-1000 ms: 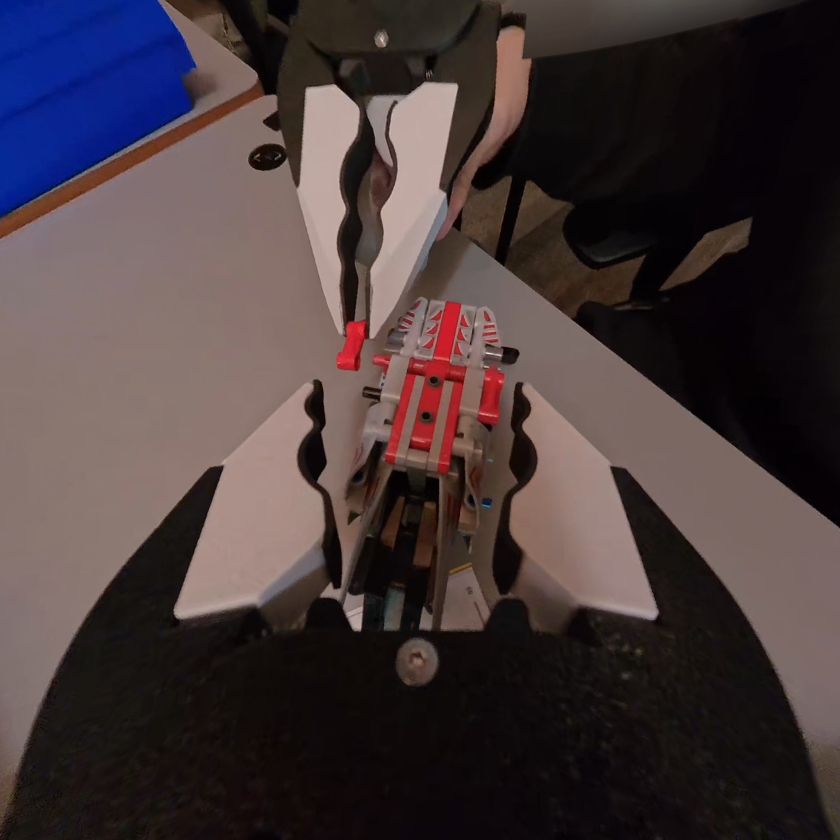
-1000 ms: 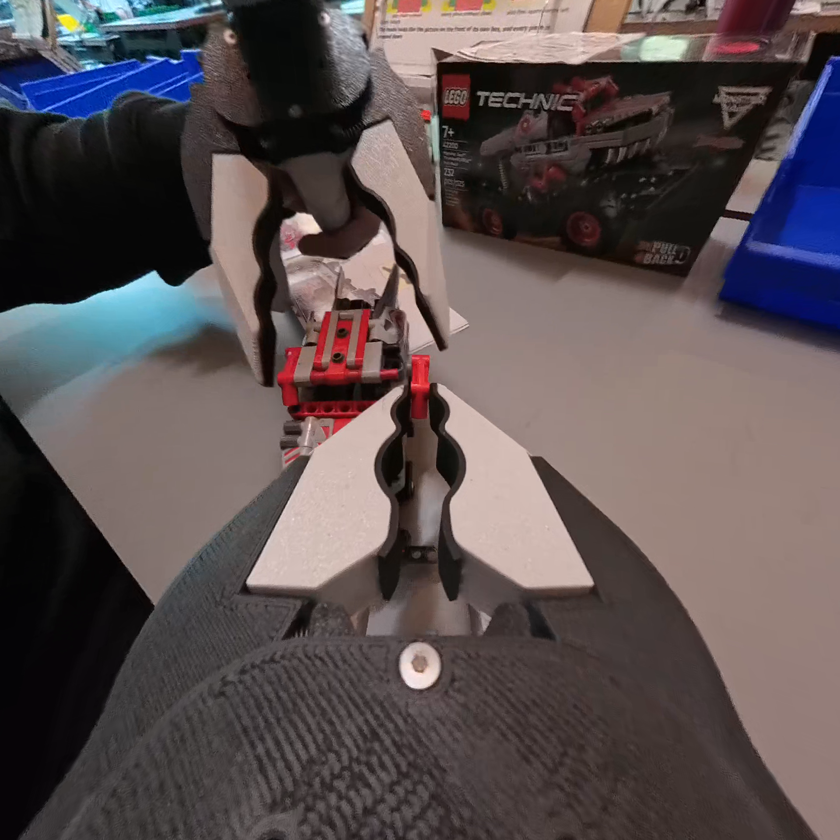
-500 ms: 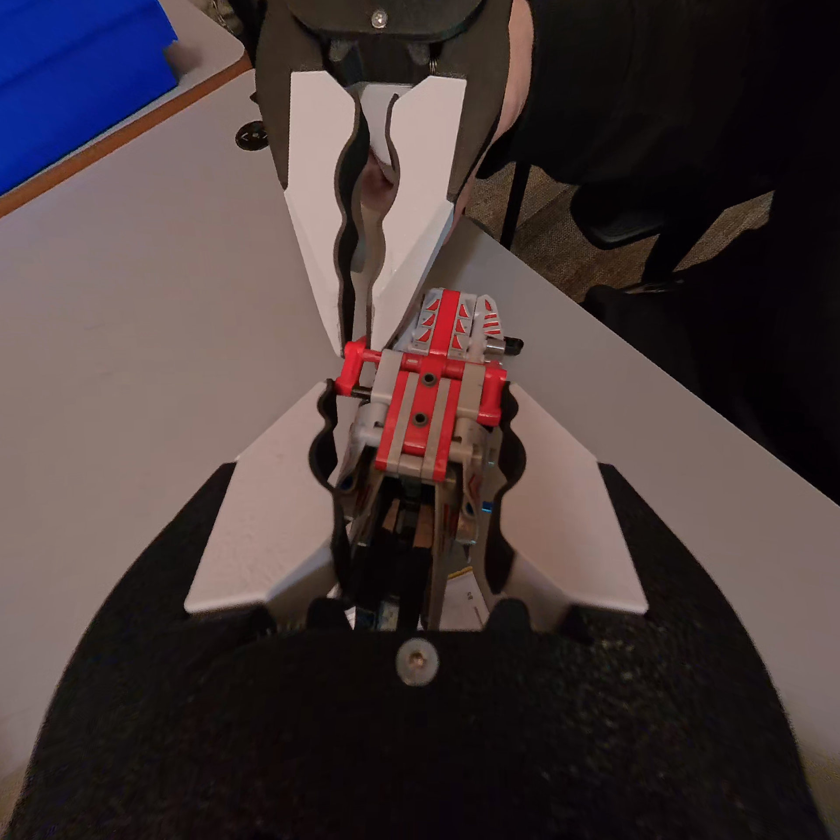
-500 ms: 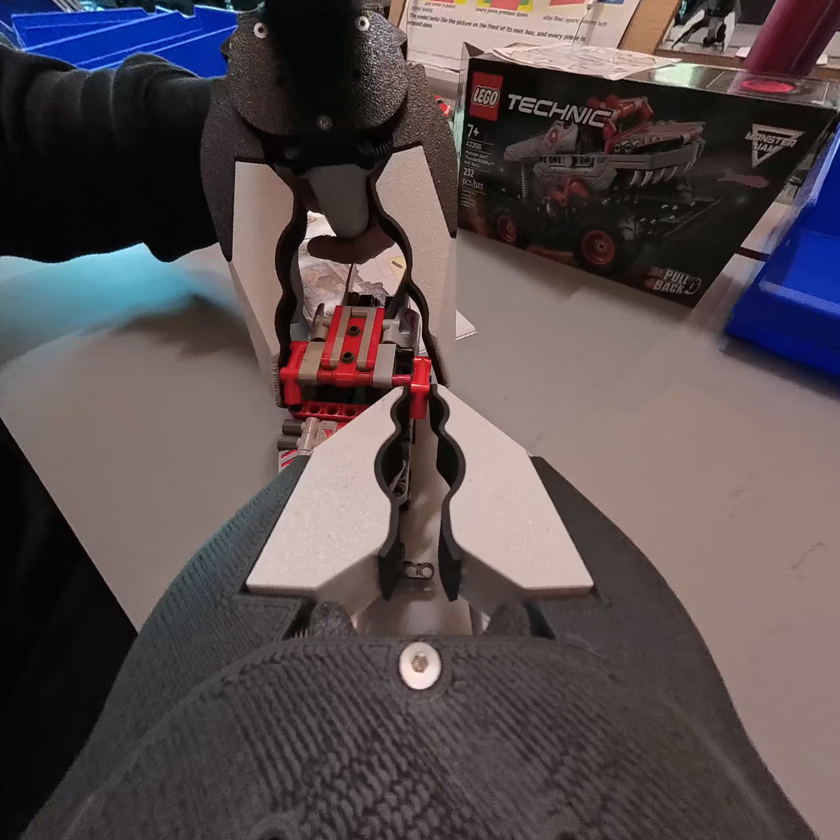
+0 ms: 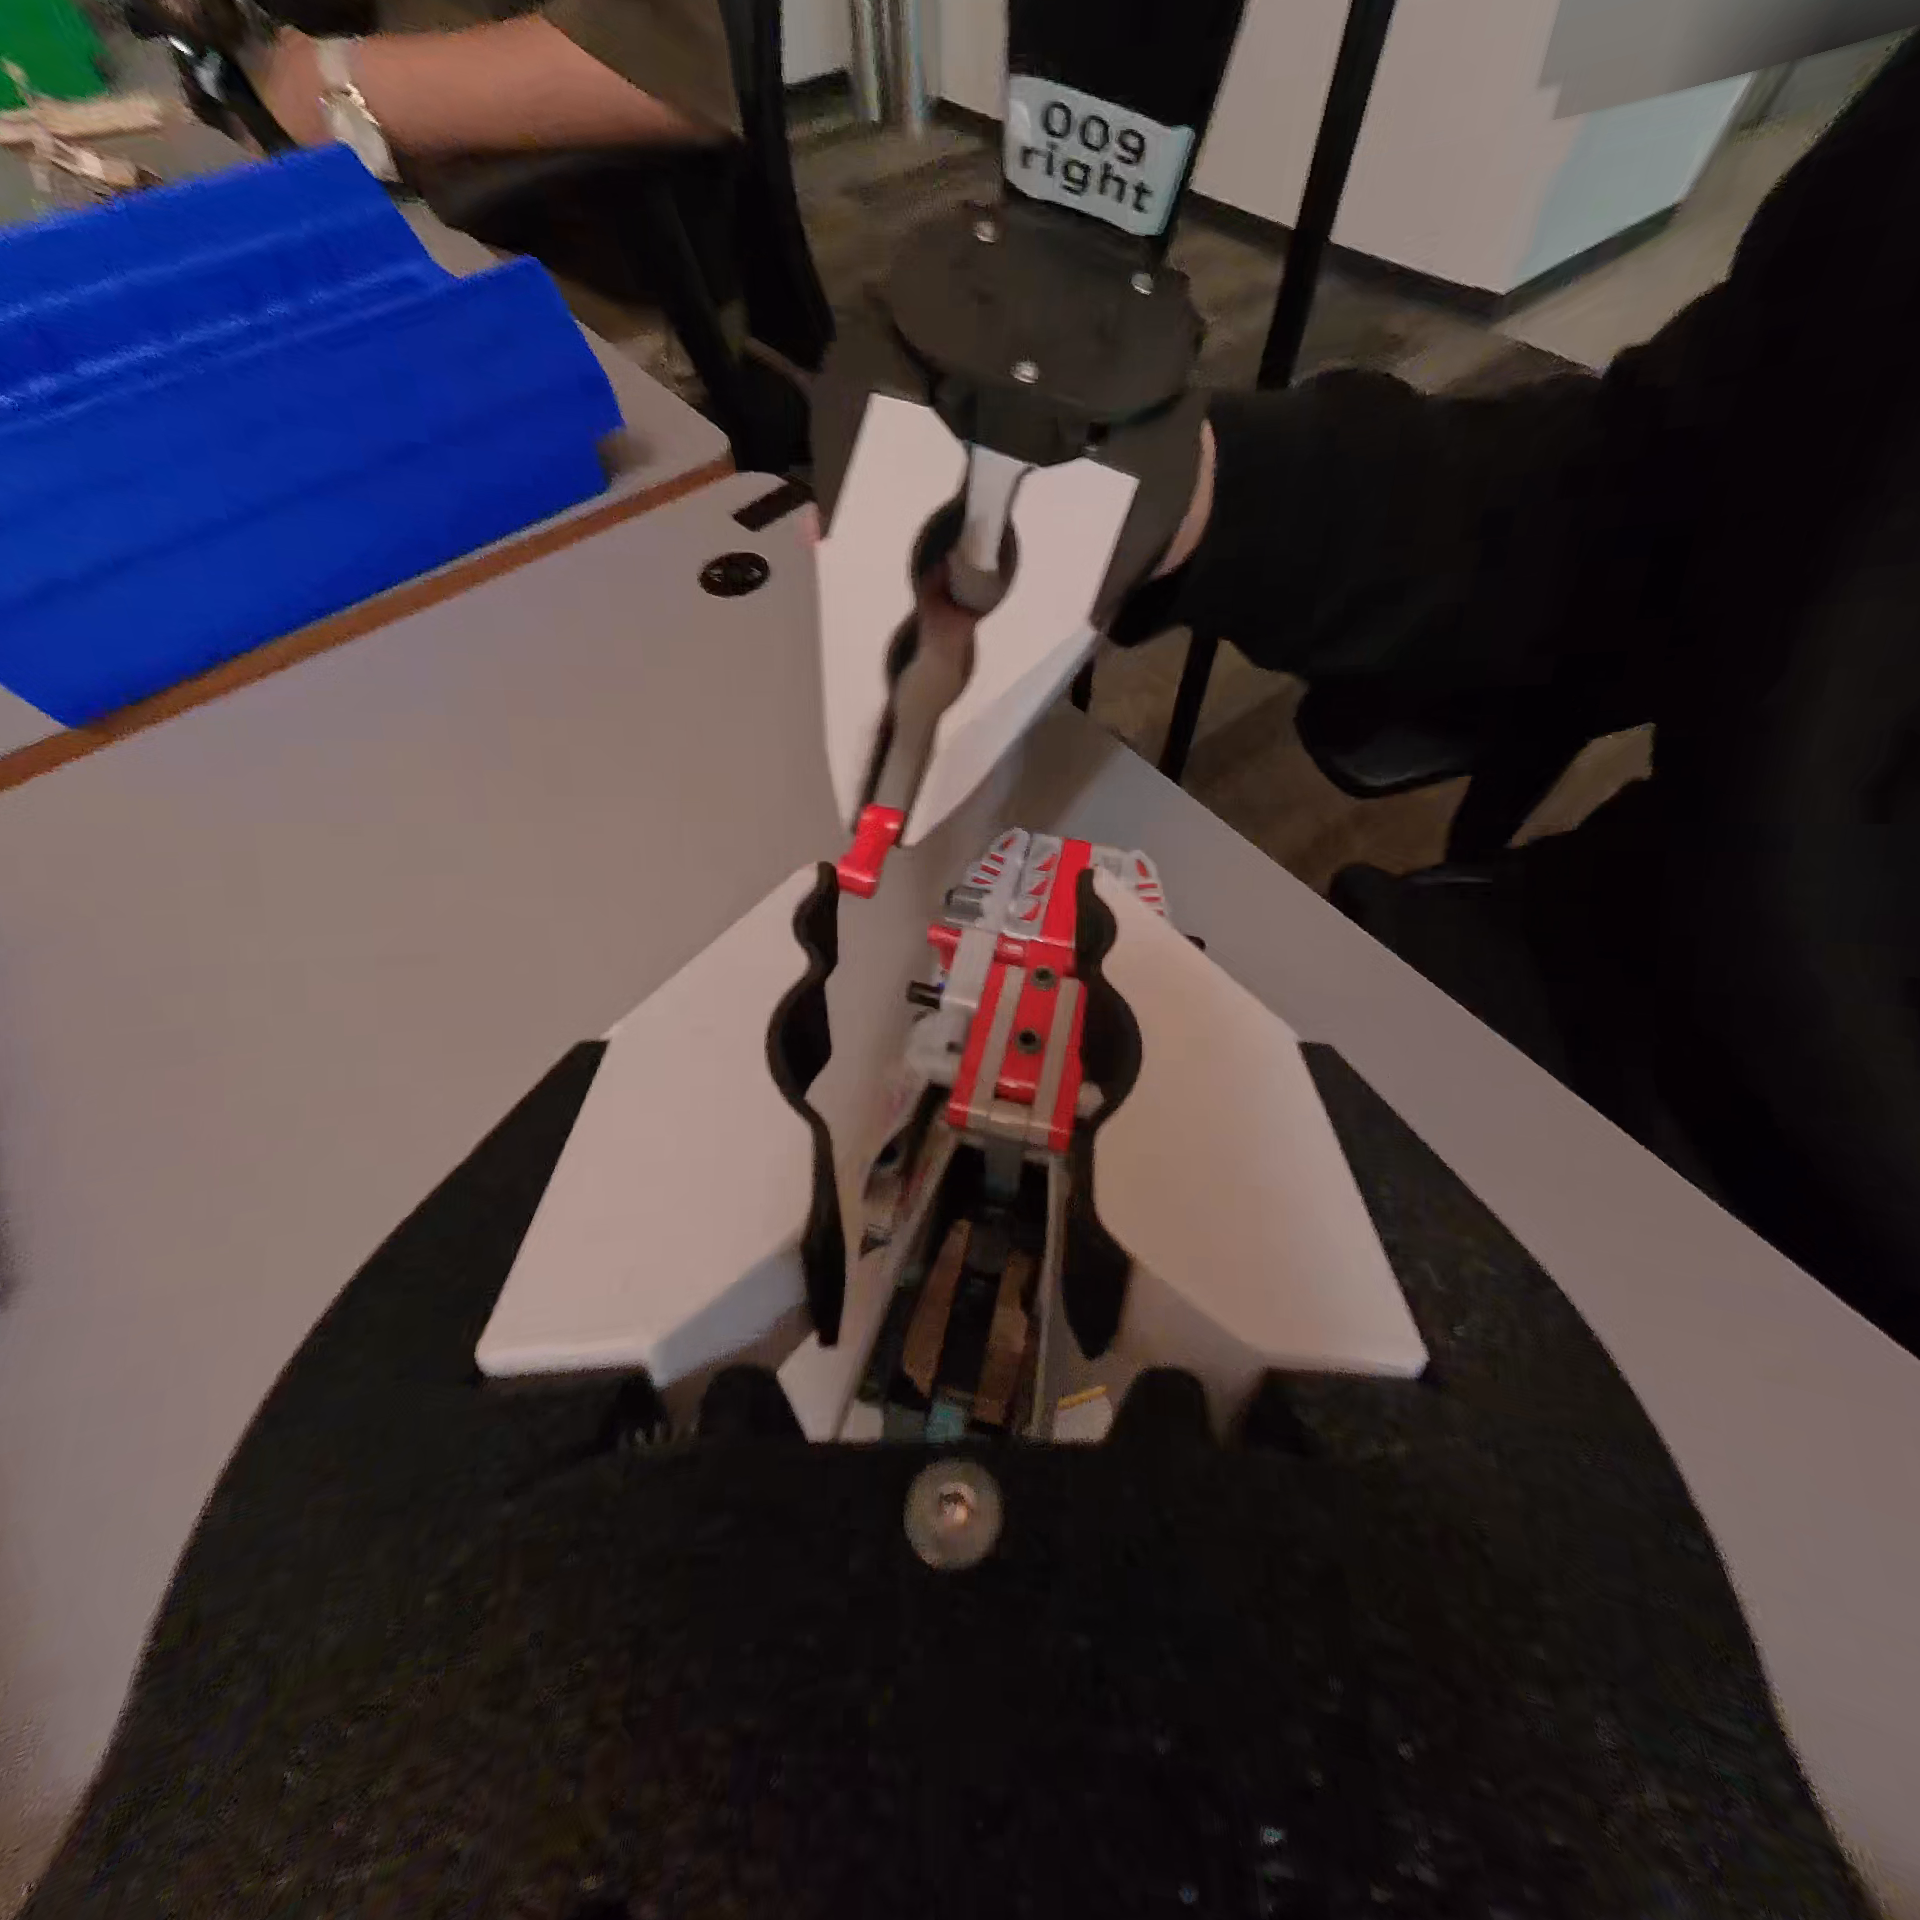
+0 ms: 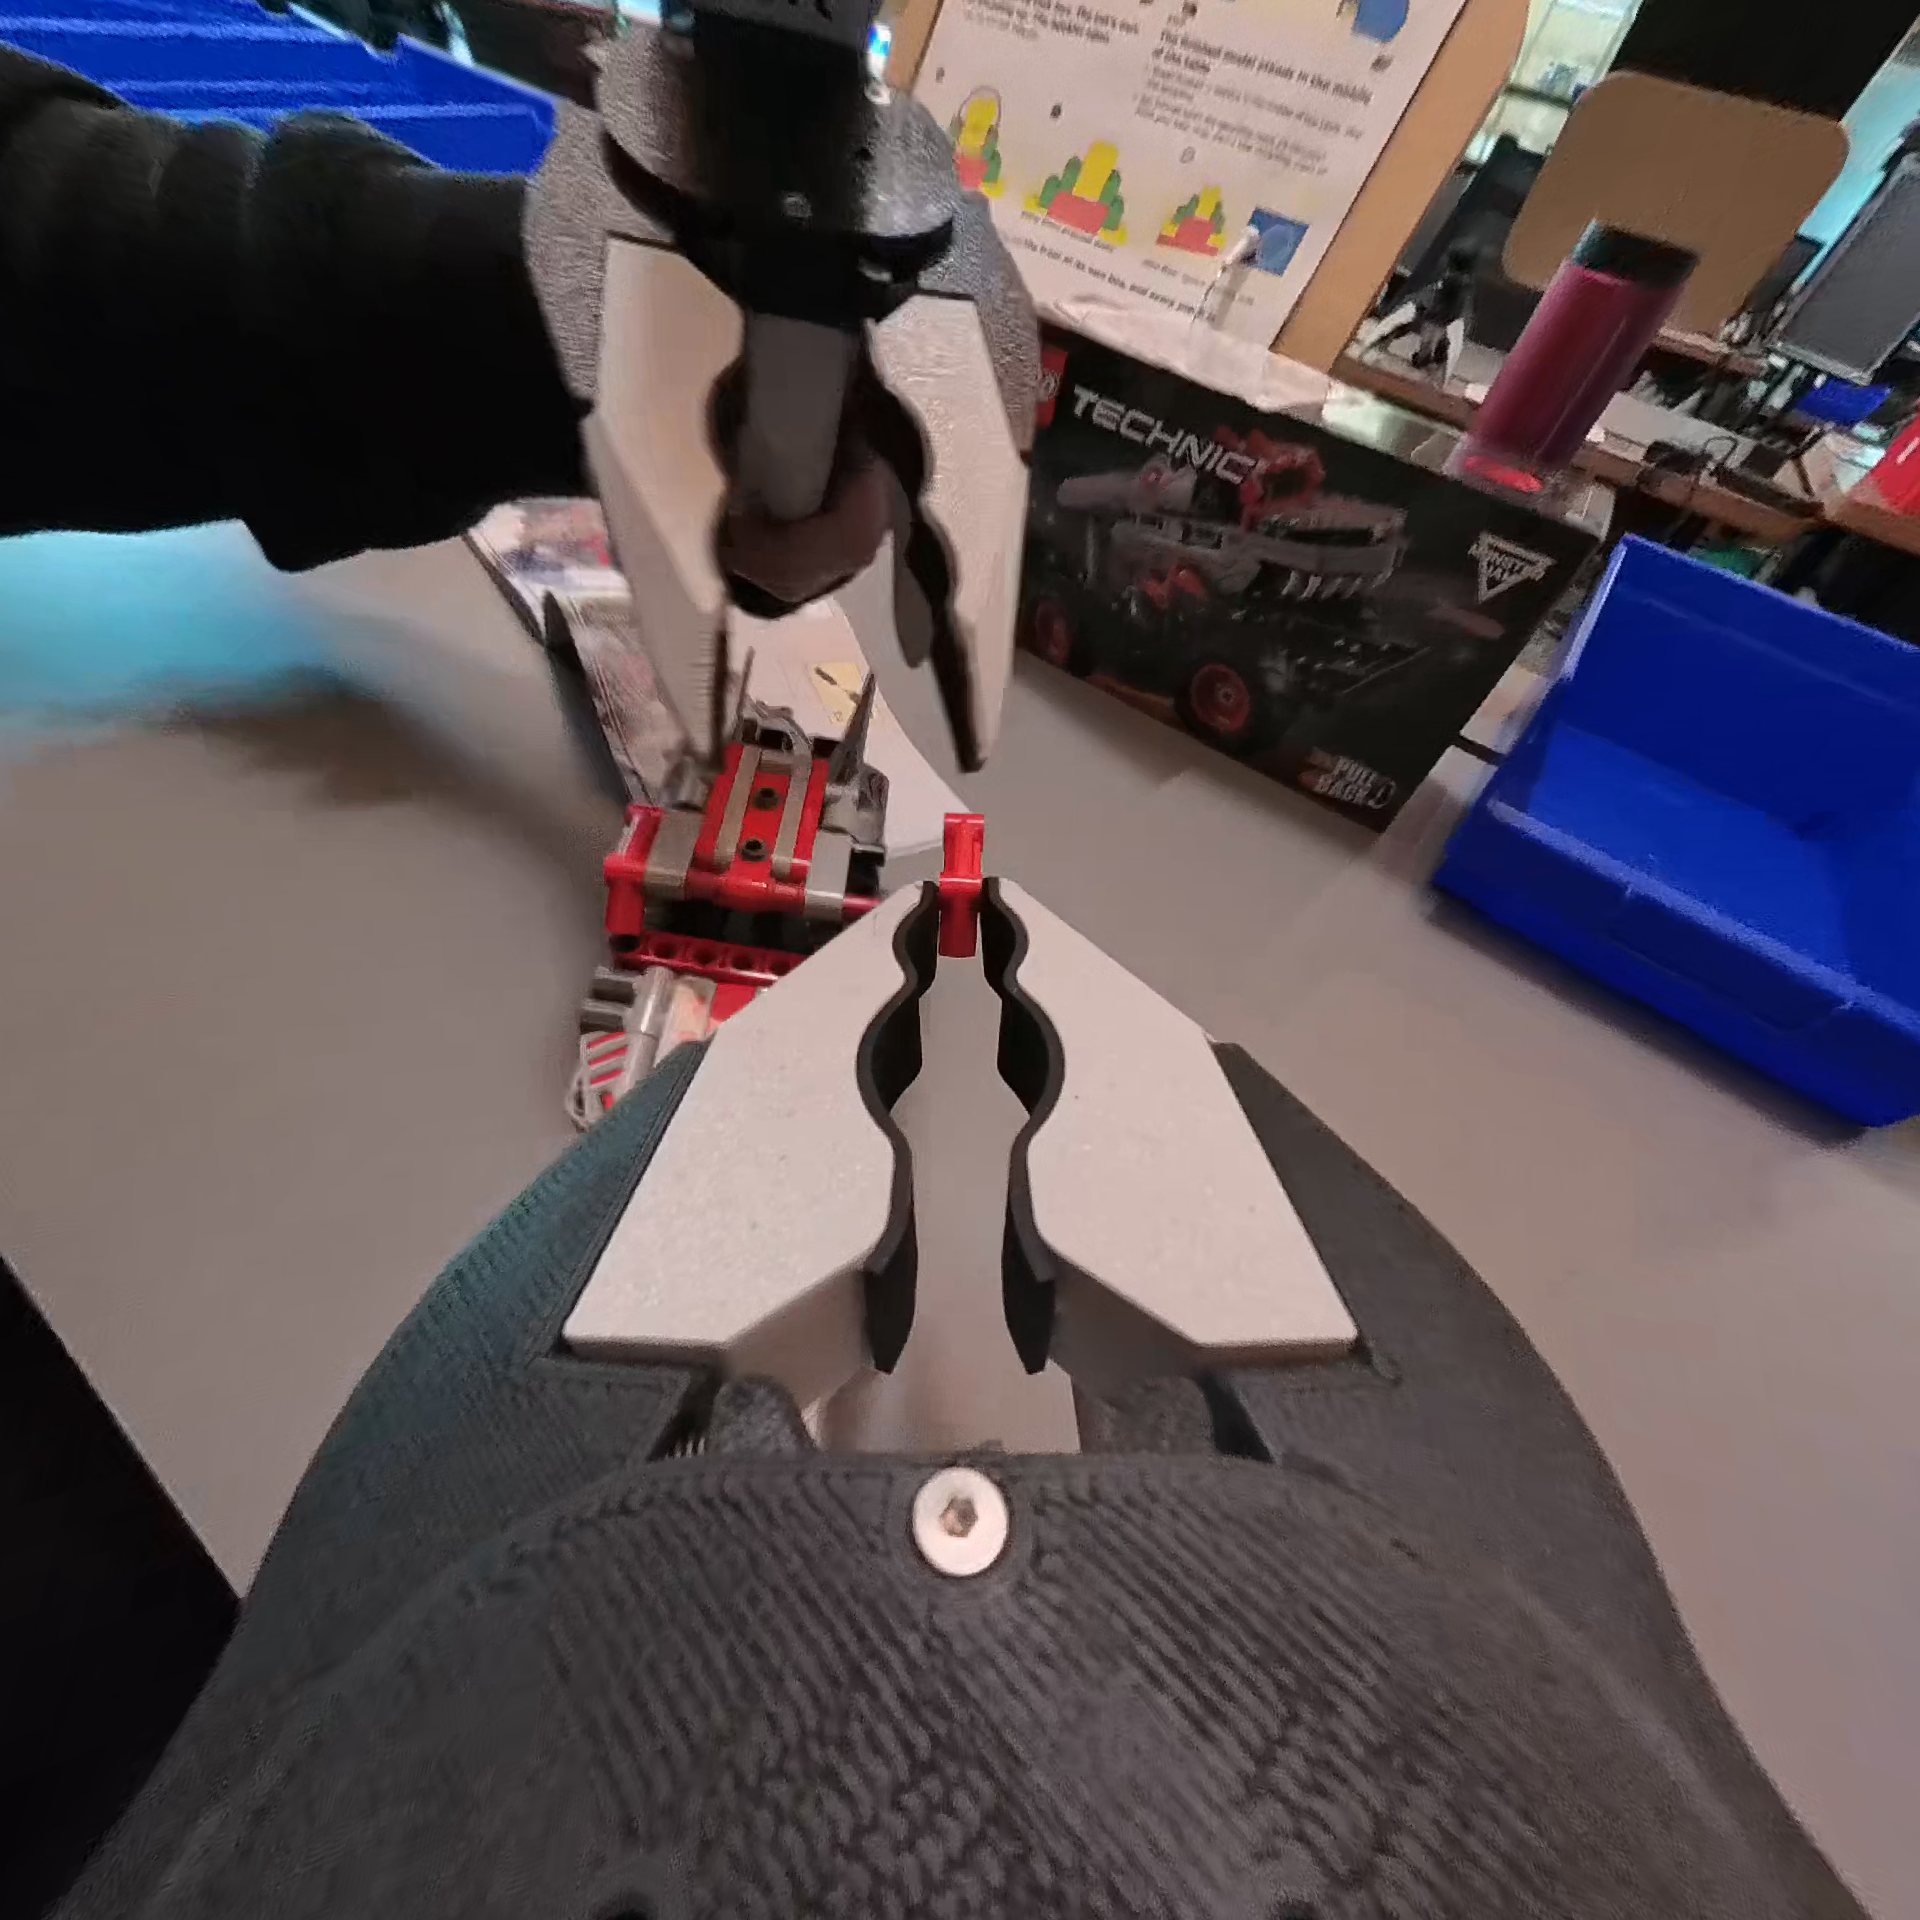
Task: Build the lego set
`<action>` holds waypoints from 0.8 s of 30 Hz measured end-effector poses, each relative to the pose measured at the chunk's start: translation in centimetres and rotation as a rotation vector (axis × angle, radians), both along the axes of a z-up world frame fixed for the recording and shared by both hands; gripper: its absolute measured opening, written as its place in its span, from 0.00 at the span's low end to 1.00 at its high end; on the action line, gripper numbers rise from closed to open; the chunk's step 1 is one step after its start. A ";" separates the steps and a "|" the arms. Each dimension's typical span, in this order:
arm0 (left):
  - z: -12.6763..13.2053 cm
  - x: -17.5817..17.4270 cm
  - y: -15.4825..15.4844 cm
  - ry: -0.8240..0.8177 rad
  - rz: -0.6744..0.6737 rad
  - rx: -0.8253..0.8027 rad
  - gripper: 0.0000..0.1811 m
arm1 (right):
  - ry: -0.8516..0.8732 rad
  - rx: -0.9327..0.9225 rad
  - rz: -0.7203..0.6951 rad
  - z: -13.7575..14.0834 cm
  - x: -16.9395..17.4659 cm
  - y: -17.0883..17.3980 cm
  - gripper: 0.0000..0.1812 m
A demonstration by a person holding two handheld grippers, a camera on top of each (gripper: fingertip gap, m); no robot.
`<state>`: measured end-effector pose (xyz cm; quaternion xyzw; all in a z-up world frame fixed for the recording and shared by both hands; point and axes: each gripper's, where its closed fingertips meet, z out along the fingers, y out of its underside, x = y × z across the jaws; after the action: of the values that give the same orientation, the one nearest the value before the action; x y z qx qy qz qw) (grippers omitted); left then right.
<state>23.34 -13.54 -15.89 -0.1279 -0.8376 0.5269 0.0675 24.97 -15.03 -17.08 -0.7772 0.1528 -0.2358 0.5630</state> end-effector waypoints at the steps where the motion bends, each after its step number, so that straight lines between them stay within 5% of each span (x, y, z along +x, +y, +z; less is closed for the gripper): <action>1: 0.2 0.4 0.0 -0.015 0.012 0.003 0.24 | -0.012 0.014 0.005 0.4 -0.1 0.1 0.04; 3: 0.0 1.1 -0.1 -0.066 0.029 0.028 0.24 | -0.013 0.031 0.023 0.9 -0.5 0.5 0.04; 8: -0.6 0.7 -0.4 -0.103 0.003 0.042 0.04 | -0.026 0.044 0.049 1.3 -1.1 1.4 0.03; 24: -1.6 0.9 -0.1 -0.103 -0.021 0.048 0.03 | 0.086 0.071 0.059 -0.2 -1.0 1.1 0.03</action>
<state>24.20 -13.60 -17.46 -0.1621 -0.8509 0.4987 0.0330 24.00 -13.92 -17.31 -0.7703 0.1622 -0.1799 0.5898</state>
